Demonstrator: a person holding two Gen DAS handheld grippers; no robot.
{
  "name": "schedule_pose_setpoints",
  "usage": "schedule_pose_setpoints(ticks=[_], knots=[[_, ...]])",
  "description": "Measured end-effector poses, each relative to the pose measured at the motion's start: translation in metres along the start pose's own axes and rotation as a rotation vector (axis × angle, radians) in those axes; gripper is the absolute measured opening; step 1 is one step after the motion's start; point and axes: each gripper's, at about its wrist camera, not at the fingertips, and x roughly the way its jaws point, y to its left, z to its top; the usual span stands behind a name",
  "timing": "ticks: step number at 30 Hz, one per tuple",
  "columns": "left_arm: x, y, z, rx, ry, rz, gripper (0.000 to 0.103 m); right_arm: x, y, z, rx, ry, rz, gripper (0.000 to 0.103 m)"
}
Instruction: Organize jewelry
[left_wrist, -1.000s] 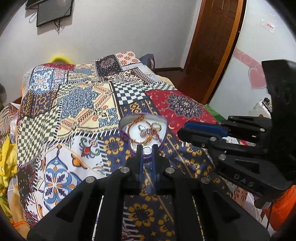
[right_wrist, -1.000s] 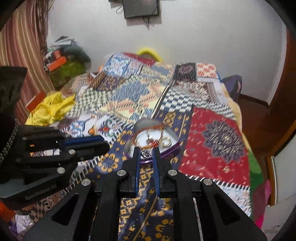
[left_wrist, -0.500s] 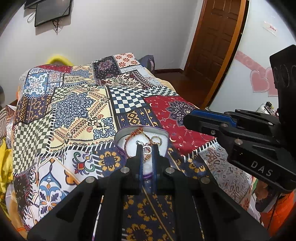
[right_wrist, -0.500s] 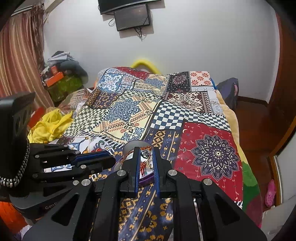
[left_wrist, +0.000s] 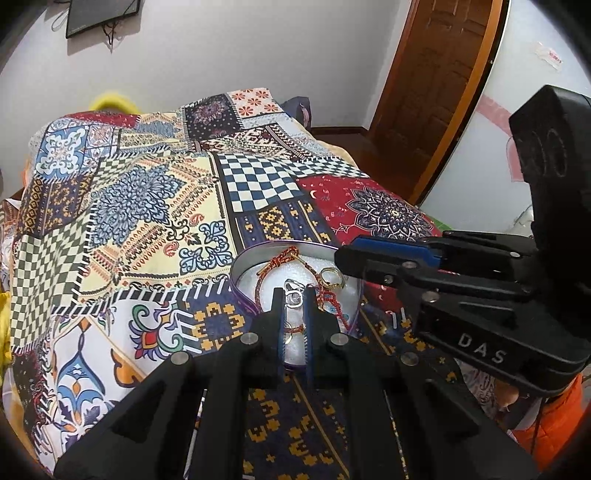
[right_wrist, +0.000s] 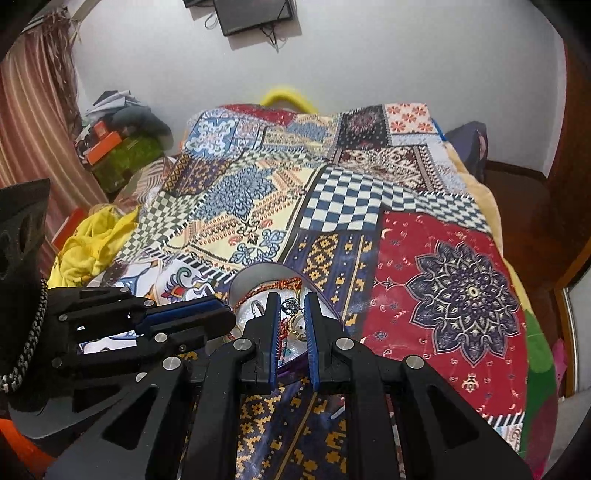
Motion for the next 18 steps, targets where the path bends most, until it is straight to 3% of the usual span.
schedule_pose_setpoints(ticks=[8, 18], knots=[[0.001, 0.004, -0.002, -0.01, -0.01, -0.04, 0.007, 0.004, -0.008, -0.002, 0.033, 0.035, 0.039, 0.012], [-0.023, 0.002, -0.002, -0.019, -0.032, 0.008, 0.011, -0.019, 0.002, -0.001, -0.001, 0.009, 0.009, 0.019]])
